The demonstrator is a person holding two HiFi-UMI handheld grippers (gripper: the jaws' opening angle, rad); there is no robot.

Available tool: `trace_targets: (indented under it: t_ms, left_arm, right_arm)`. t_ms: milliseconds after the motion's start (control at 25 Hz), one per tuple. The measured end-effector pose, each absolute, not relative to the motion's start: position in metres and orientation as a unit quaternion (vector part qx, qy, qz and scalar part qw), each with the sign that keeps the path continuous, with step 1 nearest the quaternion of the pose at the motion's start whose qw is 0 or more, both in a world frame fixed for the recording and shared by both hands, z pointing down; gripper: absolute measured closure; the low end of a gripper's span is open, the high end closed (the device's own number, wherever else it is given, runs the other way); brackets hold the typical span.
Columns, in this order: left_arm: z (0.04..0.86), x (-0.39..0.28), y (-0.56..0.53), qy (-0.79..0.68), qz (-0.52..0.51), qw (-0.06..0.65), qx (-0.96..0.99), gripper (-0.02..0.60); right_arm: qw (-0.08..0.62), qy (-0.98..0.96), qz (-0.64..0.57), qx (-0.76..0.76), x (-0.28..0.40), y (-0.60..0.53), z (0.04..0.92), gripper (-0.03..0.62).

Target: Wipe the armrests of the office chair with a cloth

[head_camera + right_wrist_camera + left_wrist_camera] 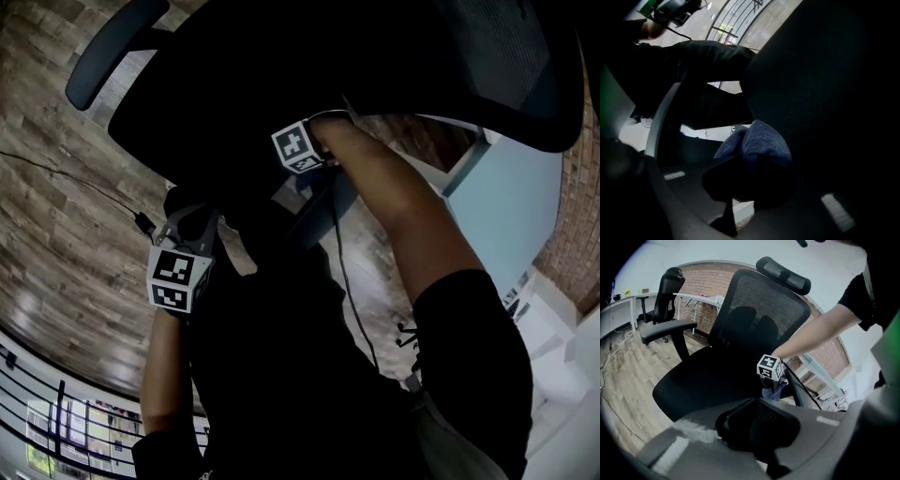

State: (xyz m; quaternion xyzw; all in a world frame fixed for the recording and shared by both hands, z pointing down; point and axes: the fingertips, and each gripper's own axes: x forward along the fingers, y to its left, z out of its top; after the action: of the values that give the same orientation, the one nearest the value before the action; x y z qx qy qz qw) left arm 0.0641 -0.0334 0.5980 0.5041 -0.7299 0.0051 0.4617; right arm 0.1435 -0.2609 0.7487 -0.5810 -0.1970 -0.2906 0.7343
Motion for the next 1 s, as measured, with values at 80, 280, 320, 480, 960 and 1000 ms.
trace_targets:
  t_ms: [80, 280, 320, 480, 960, 1000]
  left_arm:
    - [0.599, 0.069, -0.029, -0.73, 0.004, 0.465, 0.502, 0.575]
    - [0.602, 0.07, -0.026, -0.728, 0.004, 0.468, 0.5, 0.575]
    - [0.601, 0.069, -0.026, -0.729, 0.003, 0.468, 0.5, 0.575]
    - [0.59, 0.063, -0.034, -0.73, 0.004, 0.459, 0.507, 0.575]
    - [0.537, 0.039, -0.045, -0.706, 0.018, 0.435, 0.559, 0.575]
    - [0.533, 0.037, -0.048, -0.7, 0.02, 0.432, 0.568, 0.575]
  right_arm:
    - [0.729, -0.208, -0.316, -0.571, 0.144, -0.264, 0.761, 0.53]
    - [0.737, -0.211, -0.312, -0.561, 0.143, -0.259, 0.765, 0.531]
    - [0.734, -0.217, -0.303, -0.568, 0.143, -0.255, 0.764, 0.533]
    - [0.747, -0.21, -0.236, -0.584, 0.154, -0.24, 0.74, 0.533]
    - [0.65, -0.567, -0.054, -0.503, 0.087, -0.182, 0.65, 0.531]
    - [0.628, -0.61, -0.044, -0.481, 0.08, -0.182, 0.637, 0.531]
